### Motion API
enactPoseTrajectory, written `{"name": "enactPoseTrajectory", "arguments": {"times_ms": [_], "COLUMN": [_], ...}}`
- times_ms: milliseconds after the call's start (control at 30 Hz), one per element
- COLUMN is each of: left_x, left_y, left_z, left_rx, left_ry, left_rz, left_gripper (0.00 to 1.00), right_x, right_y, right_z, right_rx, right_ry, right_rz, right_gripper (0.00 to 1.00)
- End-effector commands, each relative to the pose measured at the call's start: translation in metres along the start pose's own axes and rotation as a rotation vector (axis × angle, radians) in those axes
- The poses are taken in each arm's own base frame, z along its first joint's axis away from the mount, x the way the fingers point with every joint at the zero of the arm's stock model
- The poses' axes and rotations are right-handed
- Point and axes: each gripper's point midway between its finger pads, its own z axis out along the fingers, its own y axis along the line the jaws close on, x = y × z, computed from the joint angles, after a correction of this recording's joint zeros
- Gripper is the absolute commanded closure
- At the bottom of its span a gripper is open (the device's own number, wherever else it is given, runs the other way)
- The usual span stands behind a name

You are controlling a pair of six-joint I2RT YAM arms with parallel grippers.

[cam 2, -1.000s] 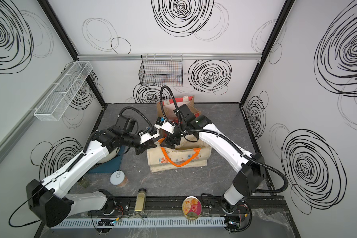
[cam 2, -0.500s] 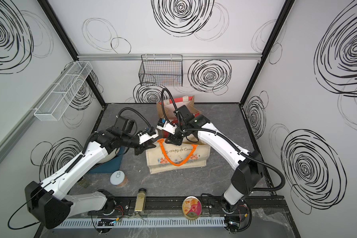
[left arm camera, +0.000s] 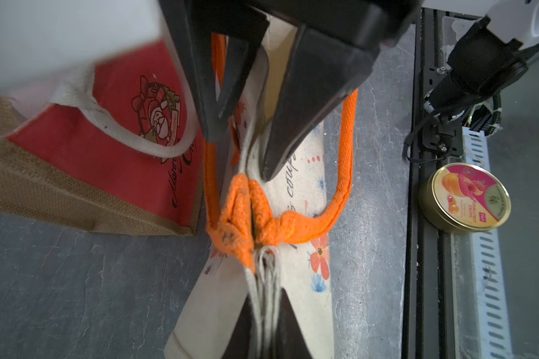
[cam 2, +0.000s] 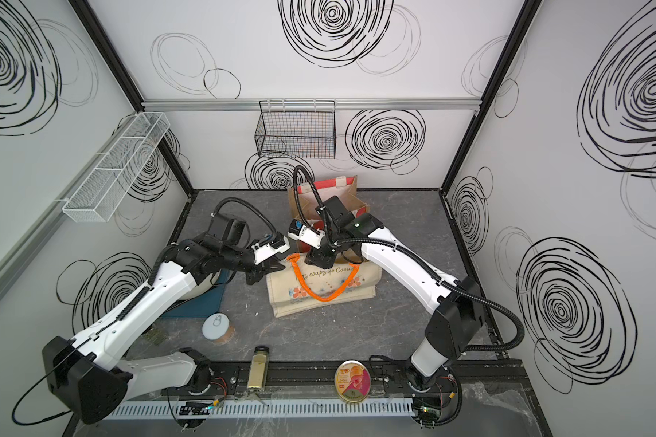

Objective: Put away the canvas bag
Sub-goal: Press the canvas bag at the center of the board.

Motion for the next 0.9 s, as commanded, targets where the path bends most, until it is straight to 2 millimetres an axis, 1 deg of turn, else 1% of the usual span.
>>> {"name": "enactPoseTrajectory", "arguments": {"times_ms": [0, 100, 200, 267, 333, 367, 467, 500, 533, 600, 633, 700, 733, 767, 800, 833, 867], "left_x": [-0.018, -0.020, -0.017, -0.015, -0.014, -0.015, -0.013, -0.012, -0.011, -0.011, -0.010, -0.010, -0.010, -0.012, -0.014, -0.018, -0.026], "left_y": [0.001, 0.000, 0.002, 0.003, 0.003, 0.004, 0.006, 0.007, 0.007, 0.008, 0.009, 0.015, 0.017, 0.021, 0.025, 0.030, 0.037], "left_z": [-0.015, -0.020, -0.018, -0.017, -0.016, -0.016, -0.015, -0.014, -0.013, -0.010, -0.009, -0.008, -0.008, -0.011, -0.014, -0.017, -0.024], "left_rx": [-0.019, -0.014, -0.020, -0.018, -0.020, -0.023, -0.036, -0.040, -0.043, -0.054, -0.063, -0.095, -0.111, -0.136, -0.163, -0.196, -0.245], "left_ry": [-0.081, -0.102, -0.089, -0.074, -0.075, -0.076, -0.063, -0.055, -0.046, -0.025, -0.019, -0.013, -0.013, -0.018, -0.022, -0.029, -0.045], "left_rz": [0.036, 0.024, 0.011, 0.004, 0.003, 0.001, -0.005, -0.006, -0.008, -0.005, -0.006, -0.013, -0.016, -0.019, -0.018, -0.020, -0.023], "left_gripper": [1.00, 1.00, 1.00, 1.00, 1.00, 1.00, 1.00, 1.00, 1.00, 1.00, 0.95, 0.84, 0.76, 0.62, 0.42, 0.30, 0.23], "right_x": [0.023, 0.036, 0.044, 0.049, 0.052, 0.053, 0.052, 0.051, 0.049, 0.042, 0.039, 0.033, 0.032, 0.031, 0.030, 0.029, 0.027], "right_y": [-0.010, -0.023, -0.034, -0.040, -0.040, -0.039, -0.032, -0.029, -0.026, -0.018, -0.014, 0.000, 0.004, 0.007, 0.008, 0.008, 0.007], "right_z": [-0.005, -0.010, -0.016, -0.023, -0.026, -0.026, -0.024, -0.023, -0.022, -0.020, -0.018, -0.014, -0.013, -0.012, -0.012, -0.012, -0.010], "right_rx": [0.081, 0.129, 0.175, 0.200, 0.203, 0.206, 0.184, 0.178, 0.167, 0.156, 0.153, 0.154, 0.159, 0.164, 0.163, 0.161, 0.151], "right_ry": [0.088, 0.127, 0.148, 0.154, 0.143, 0.136, 0.111, 0.099, 0.085, 0.057, 0.053, 0.060, 0.067, 0.072, 0.069, 0.059, 0.041], "right_rz": [0.030, 0.049, 0.066, 0.079, 0.087, 0.085, 0.084, 0.083, 0.078, 0.060, 0.051, 0.023, 0.014, 0.016, 0.036, 0.058, 0.092], "right_gripper": [0.40, 0.42, 0.44, 0.47, 0.49, 0.53, 0.73, 0.81, 0.85, 0.87, 0.87, 0.90, 0.90, 0.91, 0.92, 0.93, 0.94]}}
